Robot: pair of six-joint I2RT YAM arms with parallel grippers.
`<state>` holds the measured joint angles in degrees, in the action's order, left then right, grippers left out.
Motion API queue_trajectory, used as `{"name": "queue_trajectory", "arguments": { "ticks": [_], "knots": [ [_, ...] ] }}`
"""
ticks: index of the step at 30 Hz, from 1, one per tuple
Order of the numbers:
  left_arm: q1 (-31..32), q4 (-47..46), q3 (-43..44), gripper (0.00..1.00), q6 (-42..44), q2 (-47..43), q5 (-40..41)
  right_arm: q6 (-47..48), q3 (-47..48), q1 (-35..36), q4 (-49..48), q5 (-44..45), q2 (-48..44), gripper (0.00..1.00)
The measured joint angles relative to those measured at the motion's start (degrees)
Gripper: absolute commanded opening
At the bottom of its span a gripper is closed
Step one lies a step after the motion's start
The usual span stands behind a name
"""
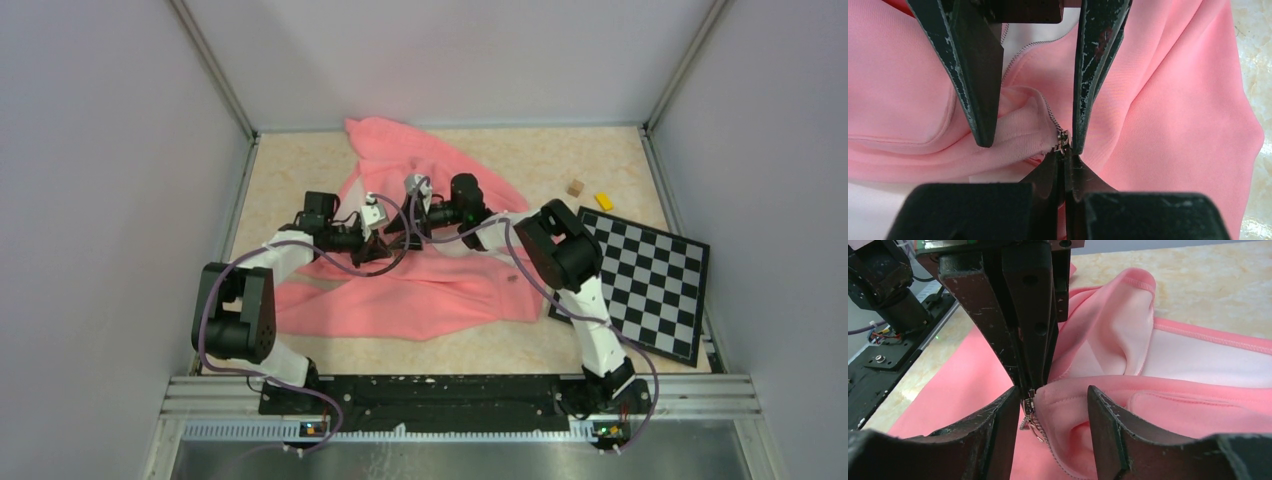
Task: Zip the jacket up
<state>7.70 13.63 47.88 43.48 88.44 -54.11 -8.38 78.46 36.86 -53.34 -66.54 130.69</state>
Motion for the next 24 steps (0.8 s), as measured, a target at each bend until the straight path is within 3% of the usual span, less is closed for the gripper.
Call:
{"name": "queue_trajectory", "arguments": {
  "ticks": [3, 10, 12, 14, 21, 24],
  "knots": [
    [0.0, -0.04, 0.0, 0.0, 0.0, 0.0, -0.02, 0.92, 0.0, 0.0, 1.97, 0.02, 0.0, 0.49],
    [-0.04, -0.31, 0.0, 0.0, 0.13, 0.0, 0.42, -1.16, 0.46, -0.02, 1.99, -1.79, 0.37, 0.18],
    [-0.07, -0.5, 0.02, 0.0, 0.15, 0.0, 0.44, -3.93, 0.46, -0.04, -0.96, -2.58, 0.96, 0.14],
    [-0.11, -0.68, 0.02, 0.0, 0.15, 0.0, 0.48, -7.61, 0.46, -0.11, -5.07, -3.23, 1.97, 0.14],
    [0.02, -0.26, 0.02, 0.0, 0.15, 0.02, 0.37, -14.82, 0.85, -0.28, -13.57, -3.8, 4.0, 0.27],
    [0.07, -0.24, 0.02, 0.0, 0.15, 0.02, 0.33, -15.8, 0.85, -0.28, -15.1, -3.8, 4.0, 0.22]
  ]
}}
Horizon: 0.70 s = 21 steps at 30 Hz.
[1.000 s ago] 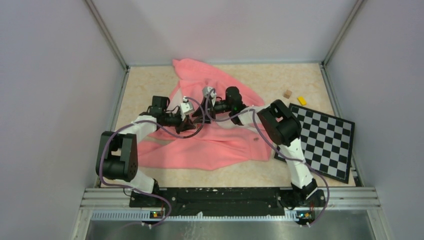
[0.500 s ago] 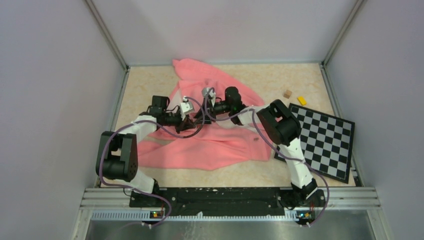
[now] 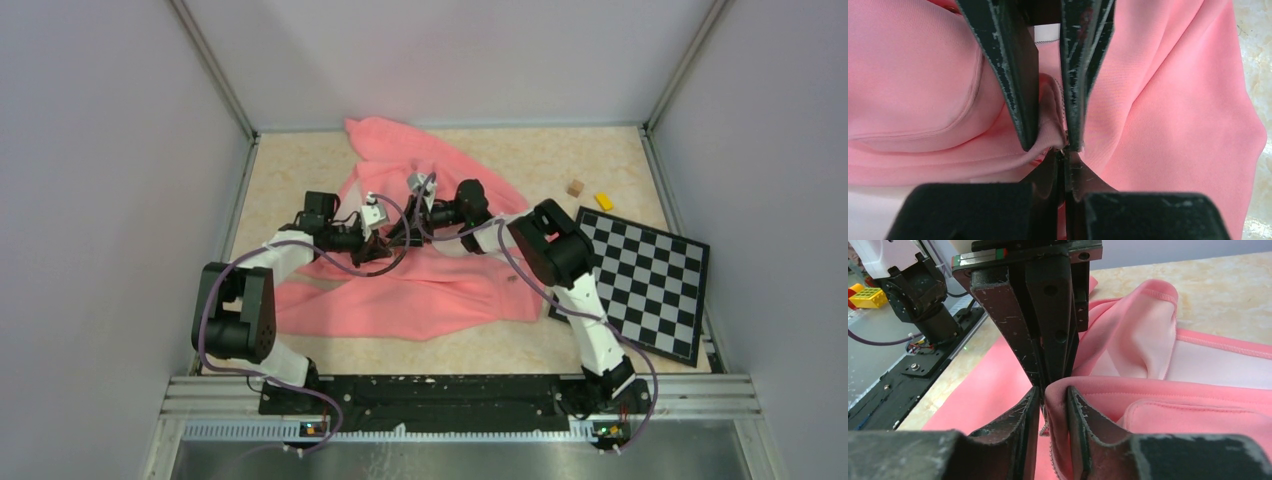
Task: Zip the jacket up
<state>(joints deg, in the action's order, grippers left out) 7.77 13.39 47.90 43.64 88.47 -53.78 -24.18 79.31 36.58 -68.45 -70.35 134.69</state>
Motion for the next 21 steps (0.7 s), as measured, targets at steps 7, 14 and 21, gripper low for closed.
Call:
{"name": "queue_trajectory", "arguments": {
  "ticks": [7, 14, 21],
  "knots": [
    [0.0, 0.02, 0.0, 0.01, -0.02, 0.0, -0.37, -0.66, 0.0, 0.0, -1.07, 0.04, 0.0, 0.0],
    [0.0, -0.42, 0.0, 0.35, -0.24, -0.04, -0.66, -3.61, 0.0, 0.04, -4.46, 0.44, 0.39, 0.0],
    [-0.13, -1.38, -0.61, 0.34, -1.27, -1.2, 0.66, -8.35, 0.02, 0.02, -11.15, 0.79, 1.62, 0.0]
  ]
}}
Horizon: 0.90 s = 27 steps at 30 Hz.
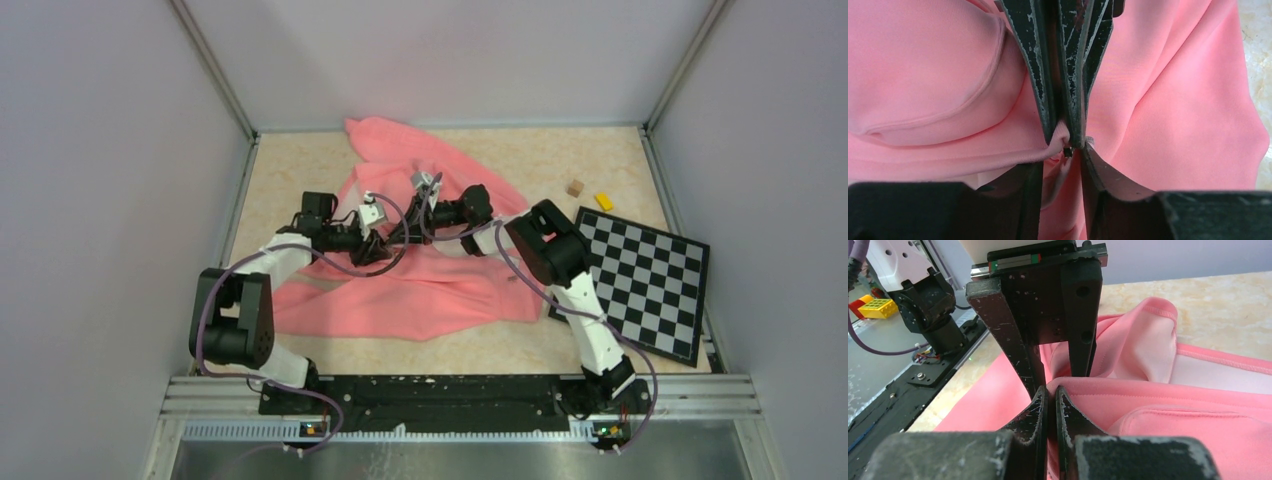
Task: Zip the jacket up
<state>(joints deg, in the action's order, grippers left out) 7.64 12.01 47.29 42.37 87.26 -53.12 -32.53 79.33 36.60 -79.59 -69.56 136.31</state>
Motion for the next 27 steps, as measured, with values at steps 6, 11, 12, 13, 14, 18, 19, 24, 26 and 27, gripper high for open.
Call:
{"name": "queue_trajectory", "arguments": {
  "ticks": [6, 11, 12, 13, 14, 18, 19, 24, 26, 27],
  "knots": [
    [-0.44, -0.59, -1.2, 0.12, -0.63, -1.7, 0.2, -0.72, 0.31, 0.02, -1.7, 0.33, 0.07, 0.0],
    [-0.46, -0.87, -1.44, 0.01, -0.61, -1.77, -0.09, -1.07, 0.31, 0.02, -2.4, 0.59, 0.2, 0.0],
    [-0.48, -0.83, -1.44, 0.0, -0.52, -1.73, -0.28, -1.22, 0.31, 0.04, -2.78, 0.76, 0.26, 0.0],
    [-0.55, -0.74, -1.36, 0.0, -0.33, -1.57, -0.7, -1.77, 0.31, 0.11, -3.37, 0.96, 0.39, 0.0],
    [-0.61, -0.57, -1.2, 0.0, -0.17, -1.36, -1.16, -2.25, 0.35, 0.15, -3.78, 1.05, 0.57, 0.0],
    [-0.98, 0.66, -0.46, 0.0, 0.72, -0.42, -1.99, -7.08, 3.93, 0.33, -5.25, 2.71, 3.74, 0.0],
    [-1.03, 1.01, -0.24, 0.0, 1.07, -0.15, -2.19, -7.91, 4.59, 0.44, -5.25, 3.32, 4.42, 0.0],
    [-1.51, 2.82, 0.2, 0.0, 2.16, 0.0, -2.45, -11.65, 7.41, 1.42, -5.53, 5.44, 6.86, 0.0],
    [-1.57, 3.06, 0.39, 0.0, 2.32, 0.0, -2.54, -12.35, 7.89, 1.75, -5.25, 5.95, 7.04, 0.0],
    [-1.62, 3.13, 0.48, 0.0, 2.34, 0.0, -2.56, -12.57, 7.89, 1.86, -5.22, 6.27, 7.04, 0.0]
  ]
}}
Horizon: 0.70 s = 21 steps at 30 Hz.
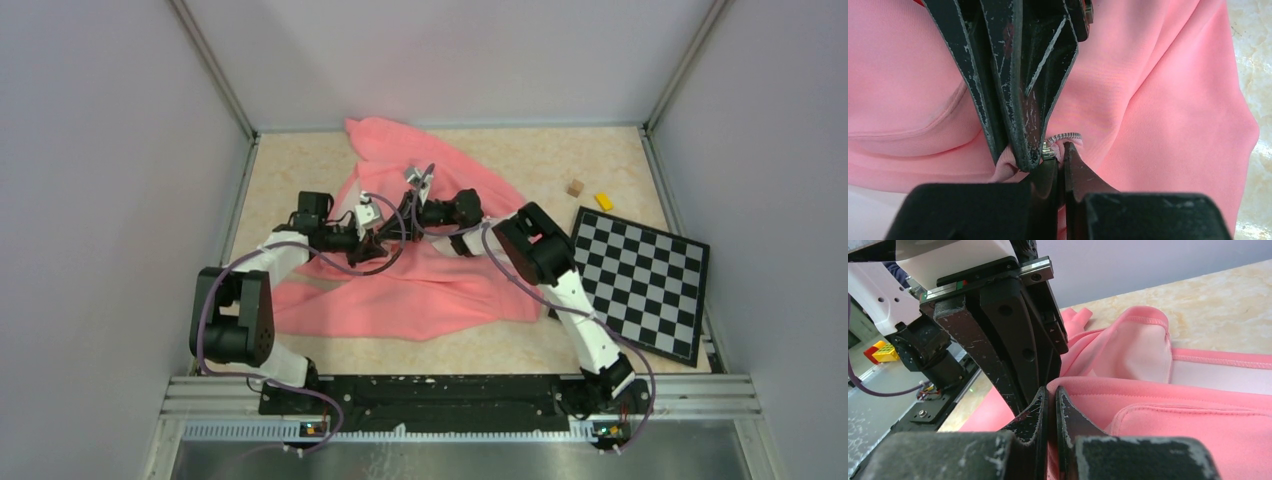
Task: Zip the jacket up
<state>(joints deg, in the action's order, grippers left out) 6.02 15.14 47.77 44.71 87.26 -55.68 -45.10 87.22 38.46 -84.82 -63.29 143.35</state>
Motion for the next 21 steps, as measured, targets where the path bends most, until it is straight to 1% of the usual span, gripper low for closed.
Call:
{"name": "queue_trajectory", "arguments": {
  "ticks": [3, 9, 16, 21],
  "knots": [
    [-0.02, 0.02, 0.02, 0.0, -0.02, 0.02, 0.22, -0.15, -0.72, 0.04, 0.0, 0.94, -0.15, 0.0],
    [0.11, 0.85, 0.28, 0.0, 0.0, 0.48, -0.63, 0.61, -5.14, 0.11, 0.85, 3.06, -2.73, 0.0],
    [0.13, 1.2, 0.57, 0.0, 0.0, 0.48, -2.56, 2.05, -7.98, 0.02, 2.8, 3.48, -5.79, 0.0],
    [-0.15, 2.01, 1.49, 0.0, 0.46, 1.31, -2.8, 2.01, -8.17, 0.0, 2.56, -0.35, -7.39, 0.0]
  ]
}}
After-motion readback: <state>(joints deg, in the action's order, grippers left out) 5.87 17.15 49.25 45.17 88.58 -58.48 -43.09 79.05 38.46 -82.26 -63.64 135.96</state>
